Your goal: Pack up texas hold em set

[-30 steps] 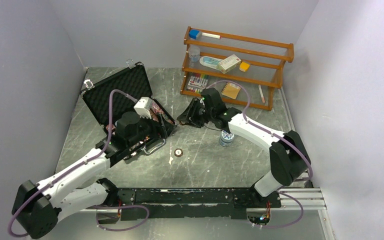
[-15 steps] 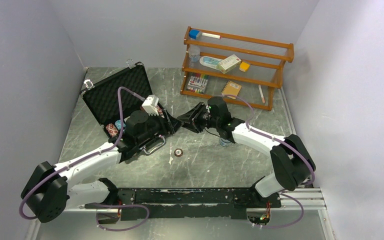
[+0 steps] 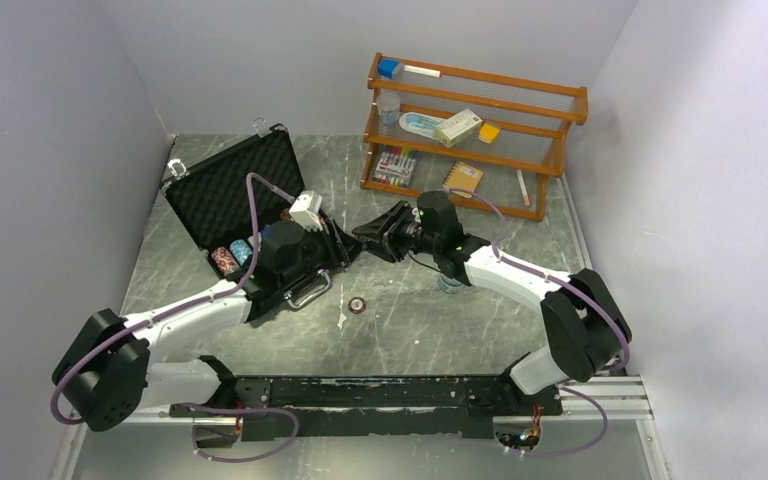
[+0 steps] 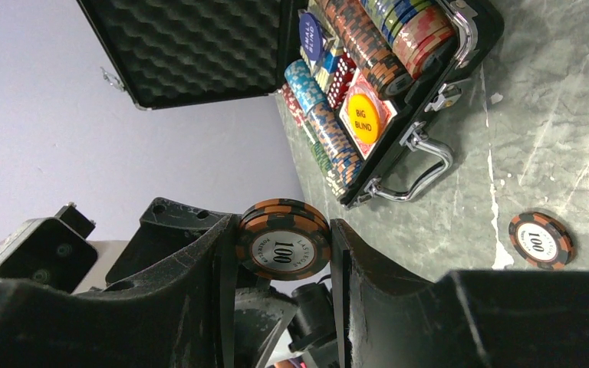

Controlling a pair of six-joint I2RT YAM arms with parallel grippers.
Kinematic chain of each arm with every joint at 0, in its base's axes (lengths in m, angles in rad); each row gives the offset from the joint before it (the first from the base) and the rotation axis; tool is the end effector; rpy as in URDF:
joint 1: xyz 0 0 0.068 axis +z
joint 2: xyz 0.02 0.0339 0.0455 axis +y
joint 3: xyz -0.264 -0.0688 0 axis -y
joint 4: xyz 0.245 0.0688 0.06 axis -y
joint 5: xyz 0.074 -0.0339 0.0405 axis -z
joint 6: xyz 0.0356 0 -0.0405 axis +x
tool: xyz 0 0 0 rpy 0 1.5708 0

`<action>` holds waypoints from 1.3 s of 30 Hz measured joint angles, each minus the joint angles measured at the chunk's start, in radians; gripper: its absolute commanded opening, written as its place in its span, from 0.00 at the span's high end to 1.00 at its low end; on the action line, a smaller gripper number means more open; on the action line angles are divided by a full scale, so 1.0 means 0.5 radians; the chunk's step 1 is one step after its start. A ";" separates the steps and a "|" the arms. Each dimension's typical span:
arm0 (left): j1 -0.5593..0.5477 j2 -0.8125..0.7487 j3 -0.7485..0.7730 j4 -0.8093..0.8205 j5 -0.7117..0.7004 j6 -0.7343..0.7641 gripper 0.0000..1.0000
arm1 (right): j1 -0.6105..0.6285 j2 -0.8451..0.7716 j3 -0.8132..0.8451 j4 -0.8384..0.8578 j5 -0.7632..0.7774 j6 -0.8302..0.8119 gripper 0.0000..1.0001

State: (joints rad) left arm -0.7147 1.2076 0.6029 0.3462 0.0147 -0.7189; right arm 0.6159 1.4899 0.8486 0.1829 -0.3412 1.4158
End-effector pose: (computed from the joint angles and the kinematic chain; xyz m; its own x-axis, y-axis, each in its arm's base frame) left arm 0.2019 -0.1759 0.2423 -0.5839 -0.3651 -0.7251 0.3741 0.6716 -0.6395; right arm 0.2603 0.1988 0.2306 -0.8356 0.5492 0.0079 0.2350 0.3446 0.9089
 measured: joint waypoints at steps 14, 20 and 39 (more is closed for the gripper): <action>-0.016 0.071 0.027 0.063 -0.023 0.124 0.93 | -0.007 0.000 0.001 -0.011 -0.014 -0.031 0.44; -0.016 0.061 0.077 -0.047 -0.018 0.230 0.93 | -0.034 -0.057 0.048 -0.085 0.049 -0.296 0.19; 0.291 0.409 1.133 -1.803 0.125 1.296 0.93 | -0.231 -0.349 -0.240 -0.271 0.211 -0.882 0.23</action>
State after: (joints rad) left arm -0.5694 1.4120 1.1694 -0.5552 0.0772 -0.0708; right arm 0.5003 1.3155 0.7288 0.0475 -0.2356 0.9749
